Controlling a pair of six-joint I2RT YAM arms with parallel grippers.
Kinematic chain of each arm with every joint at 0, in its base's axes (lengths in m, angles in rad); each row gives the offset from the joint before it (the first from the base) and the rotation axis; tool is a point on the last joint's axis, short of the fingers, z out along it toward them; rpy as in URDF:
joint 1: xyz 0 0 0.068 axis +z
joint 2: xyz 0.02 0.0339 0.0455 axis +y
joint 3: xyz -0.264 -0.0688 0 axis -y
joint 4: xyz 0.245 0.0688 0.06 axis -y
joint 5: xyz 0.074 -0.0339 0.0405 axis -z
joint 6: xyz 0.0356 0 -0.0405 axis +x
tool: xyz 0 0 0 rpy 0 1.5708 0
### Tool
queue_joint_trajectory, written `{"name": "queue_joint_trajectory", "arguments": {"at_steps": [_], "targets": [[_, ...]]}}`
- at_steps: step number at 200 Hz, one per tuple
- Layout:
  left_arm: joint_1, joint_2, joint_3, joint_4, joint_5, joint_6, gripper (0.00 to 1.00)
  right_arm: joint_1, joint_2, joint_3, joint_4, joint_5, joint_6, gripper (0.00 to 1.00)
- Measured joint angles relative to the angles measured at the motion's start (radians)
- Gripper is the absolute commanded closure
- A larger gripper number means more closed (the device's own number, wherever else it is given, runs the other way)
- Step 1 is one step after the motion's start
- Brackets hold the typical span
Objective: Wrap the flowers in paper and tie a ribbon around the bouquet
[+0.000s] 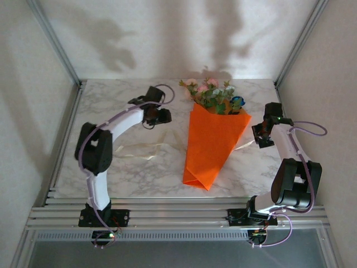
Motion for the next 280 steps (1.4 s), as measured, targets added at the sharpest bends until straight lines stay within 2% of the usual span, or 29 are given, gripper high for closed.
{"name": "queue_joint_trajectory", "arguments": {"at_steps": [33, 58, 72, 88, 94, 102, 107, 157, 191, 228, 280], "targets": [[-0.041, 0.141, 0.06, -0.091, -0.048, 0.11, 0.4, -0.021, 0.0, 0.036, -0.026, 0.012, -0.023, 1.0], [-0.04, 0.161, 0.063, -0.131, -0.077, 0.15, 0.4, -0.03, 0.0, 0.069, -0.042, 0.018, -0.034, 1.0], [-0.043, 0.161, 0.066, -0.137, -0.083, 0.163, 0.44, -0.03, 0.0, 0.082, -0.045, 0.018, -0.038, 1.0], [-0.052, 0.162, 0.066, -0.138, -0.095, 0.171, 0.57, -0.03, 0.0, 0.097, -0.05, 0.017, -0.041, 1.0], [-0.056, 0.163, 0.066, -0.137, -0.101, 0.169, 0.67, -0.03, -0.003, 0.101, -0.052, 0.016, -0.042, 1.0], [-0.06, 0.166, 0.066, -0.137, -0.109, 0.171, 0.9, -0.03, -0.007, 0.107, -0.053, 0.014, -0.042, 1.0], [-0.06, 0.168, 0.066, -0.137, -0.114, 0.17, 1.0, -0.03, -0.012, 0.113, -0.055, 0.014, -0.045, 1.0], [-0.04, 0.166, 0.061, -0.106, -0.202, 0.111, 1.0, -0.029, -0.119, 0.184, -0.033, -0.003, -0.079, 1.0], [0.072, 0.091, 0.066, -0.072, -0.204, 0.038, 1.0, -0.029, -0.196, 0.224, 0.006, -0.009, -0.089, 1.0], [0.2, -0.022, 0.179, -0.022, -0.187, -0.064, 1.0, -0.029, -0.215, 0.233, 0.039, -0.008, -0.09, 1.0], [0.303, -0.208, 0.226, 0.076, -0.12, -0.192, 1.0, -0.034, -0.224, 0.273, 0.04, 0.024, -0.092, 1.0]]}}
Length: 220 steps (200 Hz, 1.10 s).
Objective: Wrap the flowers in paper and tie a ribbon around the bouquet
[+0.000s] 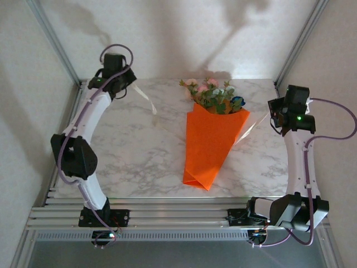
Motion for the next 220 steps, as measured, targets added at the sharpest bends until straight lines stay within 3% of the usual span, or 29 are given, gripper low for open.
{"name": "queue_joint_trajectory", "arguments": {"at_steps": [47, 79, 102, 137, 166, 199, 220], "targets": [[0.111, -0.013, -0.02, 0.067, 0.179, -0.104, 1.0, -0.031, -0.014, 0.073, -0.002, 0.062, -0.023, 1.0], [0.087, -0.005, -0.14, 0.182, 0.369, -0.2, 1.0, -0.026, -0.016, 0.062, -0.002, 0.023, -0.033, 1.0], [-0.029, -0.003, -0.229, 0.273, 0.475, -0.289, 1.0, 0.026, 0.009, 0.009, -0.008, -0.039, -0.035, 1.0], [-0.36, 0.011, -0.347, 0.484, 0.579, -0.428, 1.0, 0.155, 0.021, -0.229, 0.005, -0.146, -0.006, 1.0], [-0.526, 0.111, -0.35, 0.485, 0.572, -0.446, 1.0, 0.134, 0.043, -0.46, 0.02, -0.192, 0.048, 1.0], [-0.565, 0.328, -0.133, 0.251, 0.413, -0.311, 1.0, 0.127, 0.183, -0.478, 0.09, -0.2, 0.067, 1.0], [-0.565, 0.379, -0.108, 0.145, 0.305, -0.235, 1.0, 0.127, 0.304, -0.467, 0.133, -0.198, 0.066, 1.0]]}}
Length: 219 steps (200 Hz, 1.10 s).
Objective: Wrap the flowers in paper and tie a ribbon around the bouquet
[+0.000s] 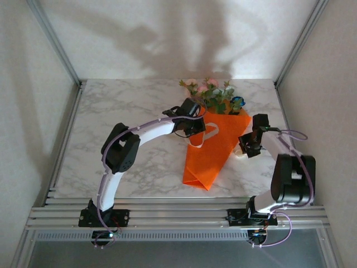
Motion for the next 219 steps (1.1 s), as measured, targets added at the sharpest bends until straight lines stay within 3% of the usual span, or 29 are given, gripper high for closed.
{"name": "queue_joint_trajectory", "arguments": {"at_steps": [31, 84, 148, 185, 219], "targets": [[0.002, 0.01, -0.033, -0.07, -0.089, 0.05, 1.0, 0.011, 0.139, 0.06, 0.047, -0.021, -0.006, 1.0], [0.016, -0.053, -0.254, 0.063, -0.114, 0.026, 1.0, 0.167, 0.378, 0.36, 0.002, -0.016, -0.083, 1.0], [0.061, -0.283, -0.638, 0.263, -0.114, -0.102, 1.0, 0.371, 0.475, 0.501, -0.039, -0.015, -0.071, 1.0], [0.107, -0.396, -0.761, 0.231, -0.144, -0.128, 1.0, 0.5, 0.557, 0.626, -0.063, -0.021, -0.038, 1.0], [0.208, -0.512, -0.862, 0.171, -0.179, -0.117, 1.0, 0.596, 0.588, 0.685, -0.088, -0.018, 0.0, 1.0]]}}
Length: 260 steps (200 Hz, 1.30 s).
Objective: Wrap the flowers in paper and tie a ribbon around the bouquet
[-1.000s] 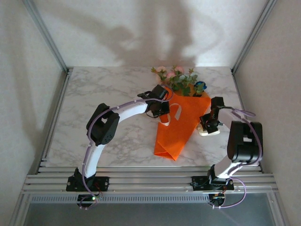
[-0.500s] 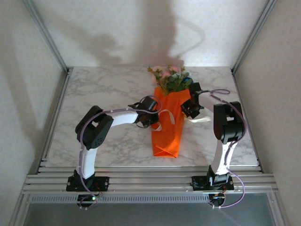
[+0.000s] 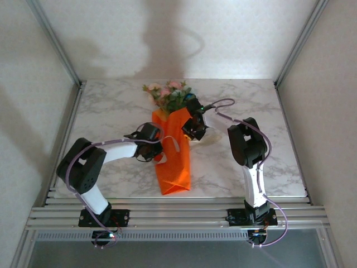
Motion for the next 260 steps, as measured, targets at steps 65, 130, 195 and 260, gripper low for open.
{"name": "queue_joint_trajectory", "arguments": {"at_steps": [65, 130, 195, 260], "targets": [[0.104, -0.1, 0.243, -0.165, -0.054, 0.072, 1.0, -0.2, -0.246, -0.164, -0.07, 0.122, 0.026, 1.0], [0.44, -0.255, 0.378, -0.241, -0.037, 0.103, 1.0, -0.393, -0.404, -0.112, -0.118, 0.173, -0.062, 1.0], [0.607, -0.296, 0.506, -0.275, 0.031, 0.111, 1.0, -0.561, -0.497, 0.064, -0.137, 0.18, -0.102, 1.0], [0.605, -0.322, 0.531, -0.266, 0.05, 0.071, 1.0, -0.646, -0.573, 0.173, -0.129, 0.18, -0.109, 1.0]]}}
